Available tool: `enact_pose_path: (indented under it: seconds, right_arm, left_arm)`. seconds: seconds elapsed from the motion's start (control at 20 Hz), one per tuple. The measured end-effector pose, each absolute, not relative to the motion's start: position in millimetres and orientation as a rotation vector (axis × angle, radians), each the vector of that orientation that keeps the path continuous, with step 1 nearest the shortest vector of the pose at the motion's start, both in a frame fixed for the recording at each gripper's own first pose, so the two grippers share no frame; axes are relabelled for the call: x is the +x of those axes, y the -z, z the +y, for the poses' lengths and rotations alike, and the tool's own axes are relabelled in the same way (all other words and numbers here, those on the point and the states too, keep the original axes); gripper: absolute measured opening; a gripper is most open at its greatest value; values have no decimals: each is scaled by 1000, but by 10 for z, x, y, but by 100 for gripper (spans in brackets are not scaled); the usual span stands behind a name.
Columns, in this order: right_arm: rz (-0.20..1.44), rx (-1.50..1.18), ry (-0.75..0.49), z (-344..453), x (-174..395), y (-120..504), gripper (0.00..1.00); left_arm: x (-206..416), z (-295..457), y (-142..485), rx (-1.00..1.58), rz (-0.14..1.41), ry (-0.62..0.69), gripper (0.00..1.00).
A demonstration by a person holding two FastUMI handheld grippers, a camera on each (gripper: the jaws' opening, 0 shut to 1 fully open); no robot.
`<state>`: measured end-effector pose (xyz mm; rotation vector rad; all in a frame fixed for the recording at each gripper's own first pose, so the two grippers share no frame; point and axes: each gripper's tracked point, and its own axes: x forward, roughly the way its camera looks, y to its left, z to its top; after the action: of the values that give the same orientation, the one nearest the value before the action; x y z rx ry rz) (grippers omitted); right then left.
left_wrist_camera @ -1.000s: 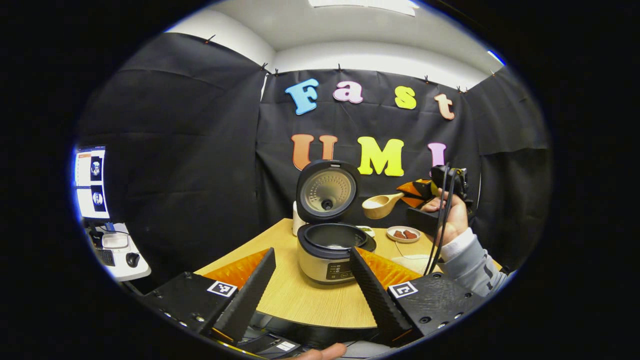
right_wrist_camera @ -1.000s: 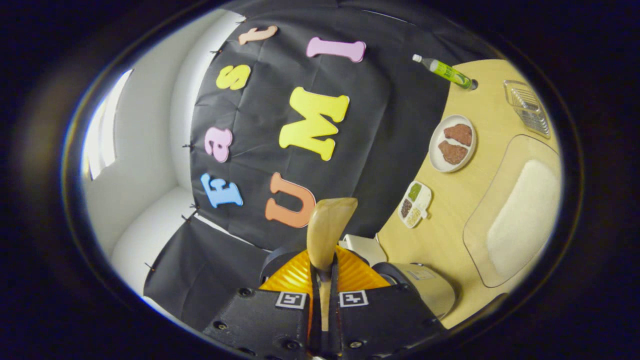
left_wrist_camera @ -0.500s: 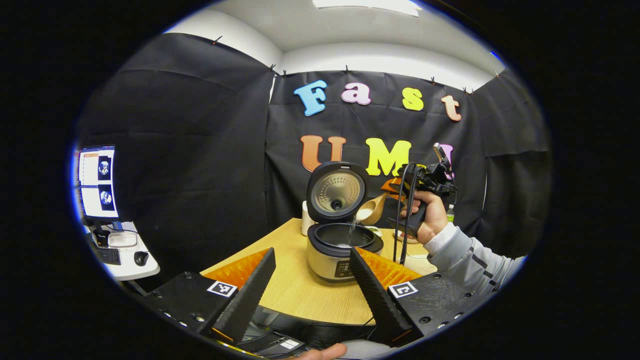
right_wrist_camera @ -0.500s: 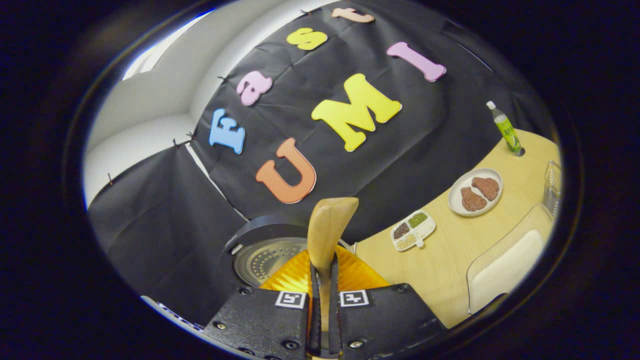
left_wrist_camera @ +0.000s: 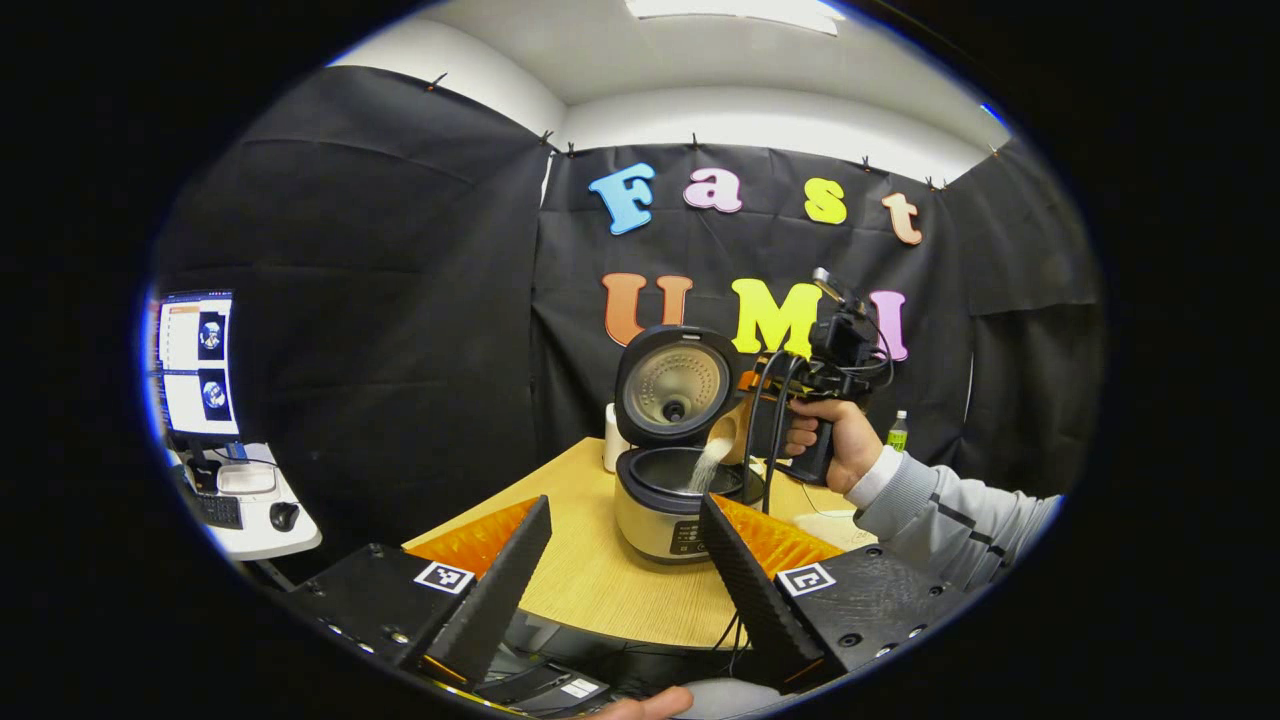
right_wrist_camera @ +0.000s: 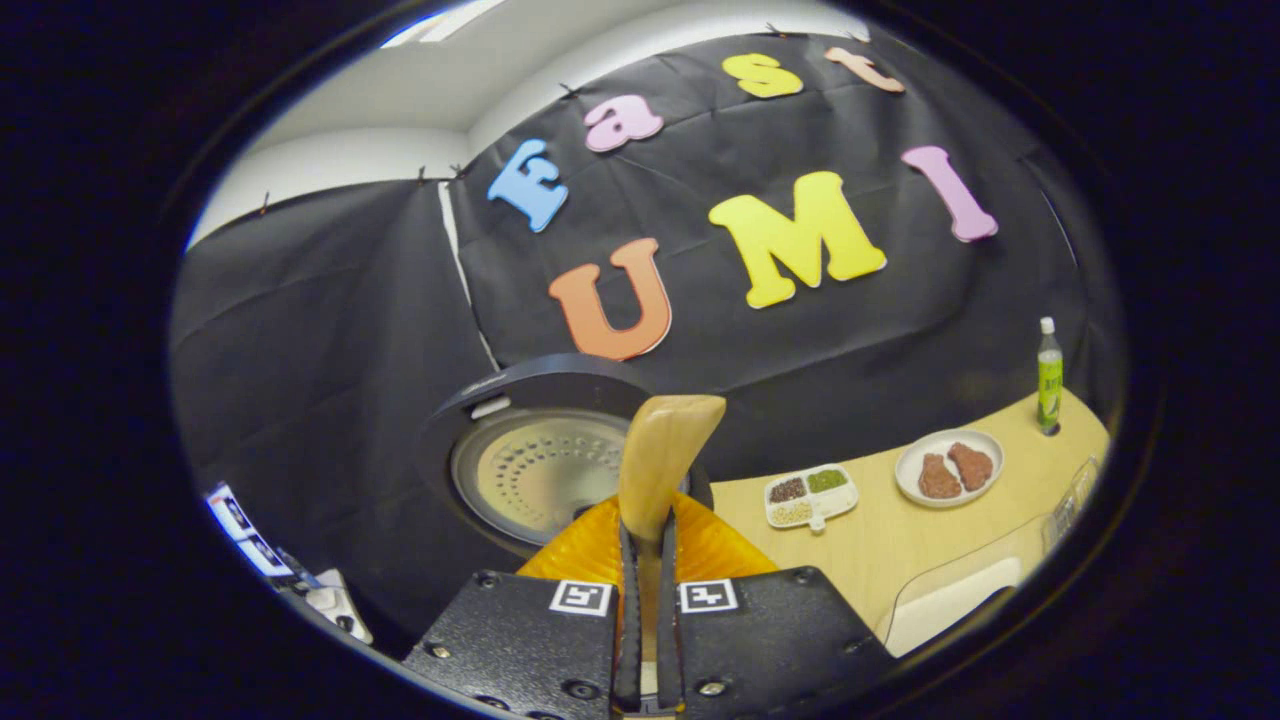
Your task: Close the left gripper, press the button to open the rice cooker; take a wooden spoon from the chopstick holder with the right hand, scoop a spoonful of rice and pour it into the rice cooker, then put the wooden spoon back into the chopstick holder.
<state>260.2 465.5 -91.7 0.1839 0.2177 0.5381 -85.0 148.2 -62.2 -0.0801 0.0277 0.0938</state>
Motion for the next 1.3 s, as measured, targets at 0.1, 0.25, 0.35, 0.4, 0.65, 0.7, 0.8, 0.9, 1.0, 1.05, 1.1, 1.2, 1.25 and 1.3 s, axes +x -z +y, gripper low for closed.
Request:
enact_pose_path:
  seconds: [0.1,0.25,0.35,0.4,0.65,0.7,0.8,0.9,1.0,1.05,1.1,1.2,1.25,1.3]
  right_arm:
    - [177,50,-544,4731,2567,910,11]
    - [130,-137,-554,4804,2519,991,11]
    - [128,-226,-590,4899,2484,1066,12]
    - [127,-260,-601,4933,2472,1096,11]
    - [92,-366,-607,4936,2397,1100,11]
    - [87,-365,-604,4904,2406,1072,12]
    - [68,-360,-586,4780,2420,979,11]
    - [60,-337,-569,4588,2426,886,11]
    - [57,-306,-553,4374,2444,767,11]
    - [52,-294,-541,4236,2470,698,11]
    - [43,-284,-527,4105,2489,638,12]
    - [29,-256,-488,3790,2536,503,12]
    - [29,-238,-473,3641,2553,456,12]
    - [32,-221,-462,3503,2570,425,12]
  left_arm:
    - [-861,1467,610,-80,19,-88,95]
    - [-846,1475,650,-90,26,-90,95]
    - [-847,1508,667,-95,28,-98,95]
    - [-852,1519,678,-101,30,-99,95]
    - [-796,1501,702,-113,44,-100,95]
    - [-772,1479,693,-109,47,-99,95]
    - [-731,1455,685,-102,47,-99,95]
    - [-694,1371,650,-94,43,-84,95]
    - [-641,1289,638,-83,37,-75,95]
    - [-632,1247,628,-80,37,-68,95]
    - [-595,1184,621,-81,37,-59,95]
    - [-512,1067,583,-84,35,-35,95]
    - [-486,995,571,-82,34,-24,95]
    - [-469,939,568,-78,35,-16,95]
